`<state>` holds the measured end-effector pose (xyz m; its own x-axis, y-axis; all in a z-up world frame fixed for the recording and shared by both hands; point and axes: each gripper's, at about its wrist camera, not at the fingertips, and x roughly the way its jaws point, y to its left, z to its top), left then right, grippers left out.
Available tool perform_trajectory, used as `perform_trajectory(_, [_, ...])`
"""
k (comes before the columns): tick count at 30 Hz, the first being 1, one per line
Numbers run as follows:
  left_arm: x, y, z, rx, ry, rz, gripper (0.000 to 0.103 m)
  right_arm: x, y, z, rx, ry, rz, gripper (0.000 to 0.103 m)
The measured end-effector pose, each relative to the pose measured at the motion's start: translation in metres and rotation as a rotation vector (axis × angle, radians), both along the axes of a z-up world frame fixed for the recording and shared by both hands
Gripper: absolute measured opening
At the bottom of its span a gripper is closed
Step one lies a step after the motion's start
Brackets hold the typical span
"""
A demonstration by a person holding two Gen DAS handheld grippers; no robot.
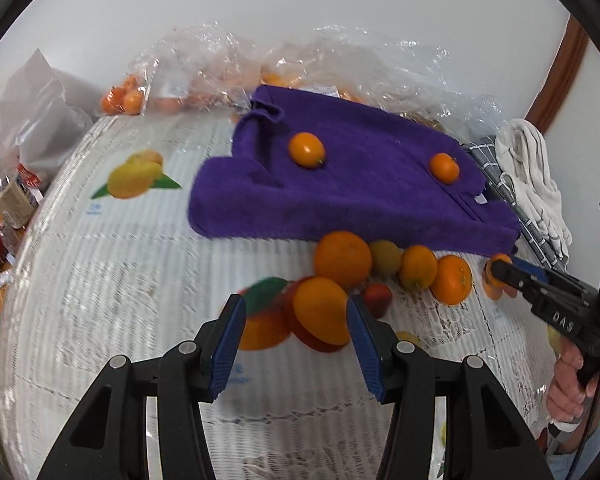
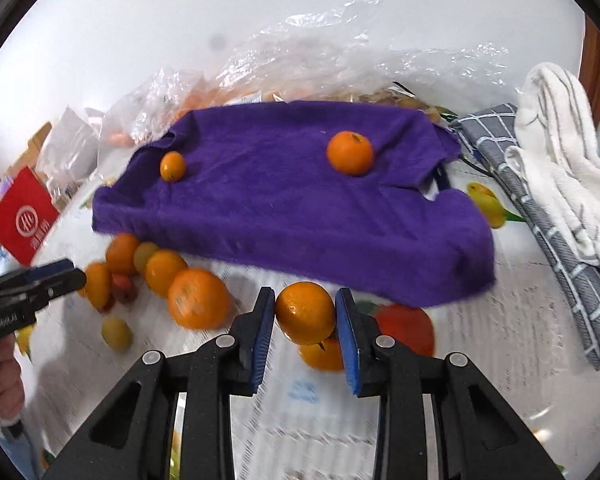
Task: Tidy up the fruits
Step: 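Grasp an orange from the pile with the right tool while the left tool grasps another, then lift both held oranges and carry them toward the purple towel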
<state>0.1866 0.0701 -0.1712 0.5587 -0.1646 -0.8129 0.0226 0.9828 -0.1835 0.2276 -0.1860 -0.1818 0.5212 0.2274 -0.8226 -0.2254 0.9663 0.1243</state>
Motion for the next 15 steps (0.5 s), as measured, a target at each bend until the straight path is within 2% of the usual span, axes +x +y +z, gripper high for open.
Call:
perform_trajectory(3, [0.001, -0.004, -0.006, -0.032, 0.02, 0.003, 0.05, -0.003, -0.002, -0.01, -0.017, 0.009, 0.014, 0.031])
perform_trajectory(7, [0.001, -0.008, -0.01, -0.034, 0.011, 0.006, 0.05, -0.001, 0.001, -0.017, 0.006, 0.019, 0.032, 0.032])
perform_trajectory(12, [0.003, -0.006, -0.014, -0.074, 0.016, 0.045, 0.05, -0.007, 0.011, -0.02, -0.061, -0.015, 0.059, 0.032])
perform_trajectory(13, [0.002, -0.007, -0.013, -0.066, 0.009, 0.045, 0.049, -0.01, 0.014, -0.021, -0.085, -0.028, 0.064, 0.032])
perform_trajectory(15, [-0.001, -0.009, -0.012, -0.05, -0.004, 0.038, 0.04, -0.012, 0.017, -0.021, -0.105, -0.036, 0.064, 0.032])
